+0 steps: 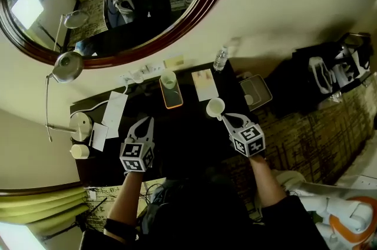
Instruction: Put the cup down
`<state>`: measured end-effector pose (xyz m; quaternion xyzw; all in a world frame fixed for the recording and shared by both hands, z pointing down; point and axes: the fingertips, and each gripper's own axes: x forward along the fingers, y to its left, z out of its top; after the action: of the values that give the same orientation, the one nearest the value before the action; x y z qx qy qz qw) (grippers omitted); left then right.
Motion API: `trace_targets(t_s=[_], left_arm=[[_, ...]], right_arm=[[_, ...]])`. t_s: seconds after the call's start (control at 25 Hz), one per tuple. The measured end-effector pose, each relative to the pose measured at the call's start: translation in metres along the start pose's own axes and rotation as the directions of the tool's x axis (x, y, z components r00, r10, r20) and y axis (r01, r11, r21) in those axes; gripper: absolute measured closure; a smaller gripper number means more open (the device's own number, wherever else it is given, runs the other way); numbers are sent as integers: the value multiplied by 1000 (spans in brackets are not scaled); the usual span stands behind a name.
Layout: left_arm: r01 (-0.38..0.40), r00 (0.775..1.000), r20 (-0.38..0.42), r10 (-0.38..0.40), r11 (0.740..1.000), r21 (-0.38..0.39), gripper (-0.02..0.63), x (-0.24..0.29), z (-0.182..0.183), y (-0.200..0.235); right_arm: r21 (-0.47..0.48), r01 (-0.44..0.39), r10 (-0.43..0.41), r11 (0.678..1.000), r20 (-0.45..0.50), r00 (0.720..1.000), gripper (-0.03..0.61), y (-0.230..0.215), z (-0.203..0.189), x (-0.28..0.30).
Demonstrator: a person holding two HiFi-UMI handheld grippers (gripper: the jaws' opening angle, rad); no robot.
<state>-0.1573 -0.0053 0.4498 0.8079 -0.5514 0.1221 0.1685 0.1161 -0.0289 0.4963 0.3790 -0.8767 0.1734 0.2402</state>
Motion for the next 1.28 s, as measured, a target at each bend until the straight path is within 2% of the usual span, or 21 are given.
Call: trace_targets(t_s=[0.2, 0.52, 0.64, 0.76, 0.88, 1.04, 1.2, 1.28], left_arm=[[18, 1000, 7, -19, 998, 54, 614, 7, 5, -4], [55, 999, -3, -55, 997, 58, 601, 28, 6, -10], [54, 998, -26, -53, 997, 49, 551, 44, -4, 0], [73, 996, -62, -71, 997, 34, 431, 65, -13, 6], [107, 991, -90, -102, 993, 52, 321, 89, -26, 13], [133, 984, -121, -128, 991, 32, 215, 123, -39, 23], [176, 976, -140, -170, 984, 35, 137, 156, -46, 27], [182, 973, -153, -173, 982, 45, 135, 172, -51, 33]], right_arm=[[6, -24, 24, 1000, 2, 1000, 572, 0, 5, 7], [22, -49, 50, 999, -5, 999, 572, -4, 4, 13], [15, -63, 63, 998, -4, 998, 572, -5, 5, 17], [7, -79, 79, 997, -14, 997, 572, -4, 6, 20], [14, -100, 101, 995, -16, 995, 572, 1, 12, 22], [14, -128, 128, 992, -31, 991, 572, 4, 11, 29], [17, -145, 145, 989, -40, 989, 572, 4, 9, 47], [15, -158, 159, 987, -46, 986, 572, 8, 8, 59]])
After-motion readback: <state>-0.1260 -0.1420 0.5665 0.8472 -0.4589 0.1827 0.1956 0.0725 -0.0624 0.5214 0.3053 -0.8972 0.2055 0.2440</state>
